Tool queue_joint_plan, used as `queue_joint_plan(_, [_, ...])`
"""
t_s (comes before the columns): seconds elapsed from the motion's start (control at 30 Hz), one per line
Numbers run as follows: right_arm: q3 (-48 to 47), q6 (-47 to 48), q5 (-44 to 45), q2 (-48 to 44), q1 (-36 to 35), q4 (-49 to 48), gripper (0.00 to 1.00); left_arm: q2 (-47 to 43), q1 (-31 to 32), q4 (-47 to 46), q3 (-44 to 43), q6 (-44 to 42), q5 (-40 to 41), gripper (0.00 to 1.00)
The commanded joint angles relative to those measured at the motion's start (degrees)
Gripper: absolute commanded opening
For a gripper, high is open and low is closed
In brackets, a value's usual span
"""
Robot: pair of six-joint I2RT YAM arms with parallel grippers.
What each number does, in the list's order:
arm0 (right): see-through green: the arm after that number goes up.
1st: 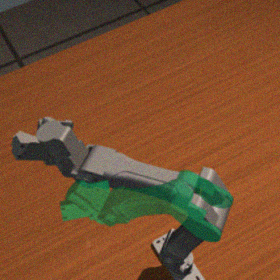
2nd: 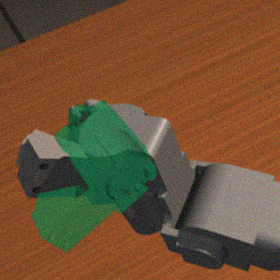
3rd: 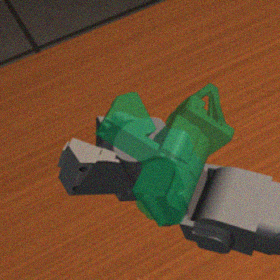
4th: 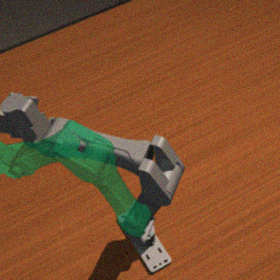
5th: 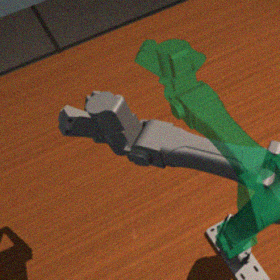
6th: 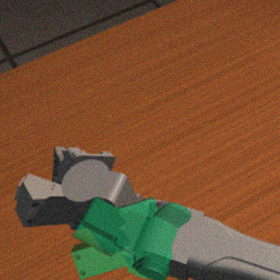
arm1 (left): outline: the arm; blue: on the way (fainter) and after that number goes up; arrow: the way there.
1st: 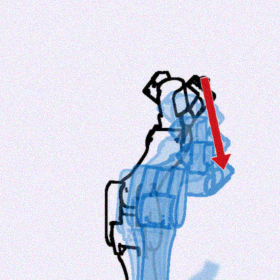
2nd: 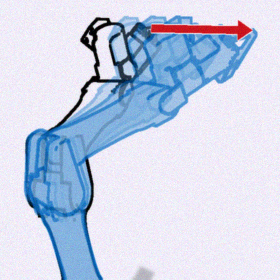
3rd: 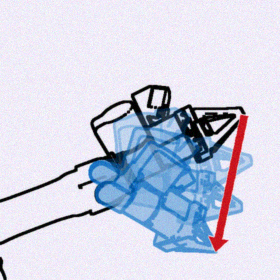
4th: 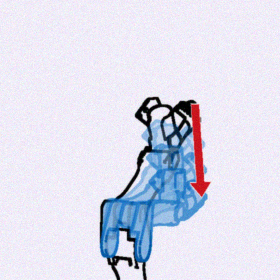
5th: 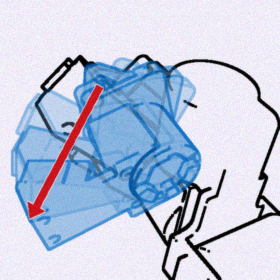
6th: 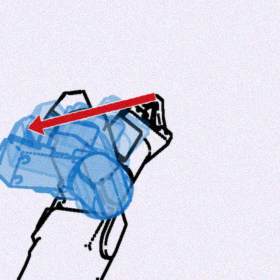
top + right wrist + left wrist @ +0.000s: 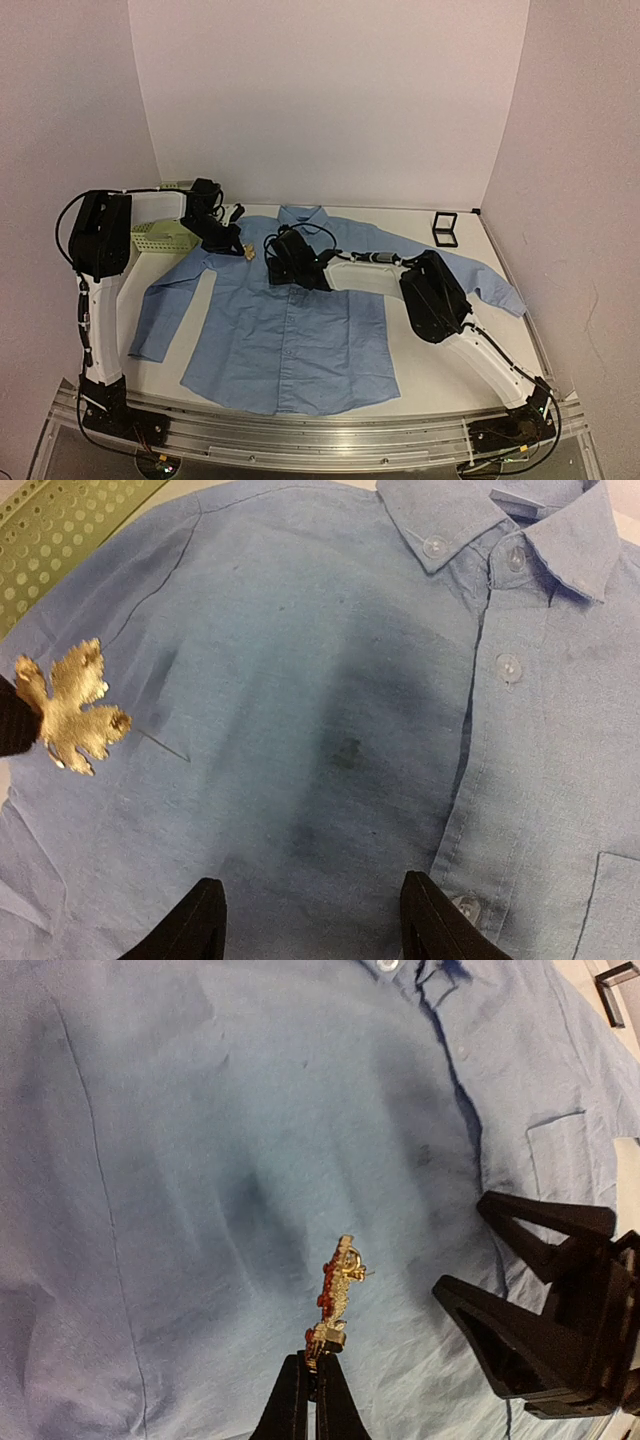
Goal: Pin the brooch onto the clothing
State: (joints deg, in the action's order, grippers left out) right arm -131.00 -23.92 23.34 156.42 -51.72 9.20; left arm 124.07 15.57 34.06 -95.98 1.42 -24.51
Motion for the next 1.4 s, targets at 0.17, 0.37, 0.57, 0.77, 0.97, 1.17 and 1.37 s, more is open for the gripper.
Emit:
queue_joint_plan(0.17, [9.75,3.35,-4.05,-7.95,-0.46,2.12,0.60,-3.20,-0.44,-3.26,7.10,0.64,-1.08,0.00])
queue_joint_plan(0.37, [14.85,4.27,-7.94,-11.77,-0.46,1.98,0.60,-4.94,-0.44,-1.08,10.12,0.43,-3.57,0.00])
queue_joint_plan(0.57, [16.00,5.54,-13.57,-14.71,-0.31,1.74,0.60,-5.35,-0.44,2.29,7.72,1.26,-6.65,0.00])
queue_joint_plan(0.77, [5.49,4.45,-12.54,-13.60,1.78,1.47,0.59,-3.38,-0.52,6.37,-2.62,-0.91,-6.27,0.00])
queue_joint_plan(0.97, [3.51,1.12,-9.88,-11.02,3.87,0.30,0.58,-1.35,-0.53,8.22,-7.65,-2.96,-0.56,0.00])
queue_joint_plan(1.17, [-3.45,1.26,-8.39,-4.44,4.00,-0.36,0.58,0.50,-0.54,8.20,-8.26,-2.37,0.77,0.00])
queue_joint_plan(1.37, [-5.11,1.90,-8.05,-0.38,4.04,-2.24,0.57,1.35,-0.62,5.09,-8.17,-1.94,1.40,0.00])
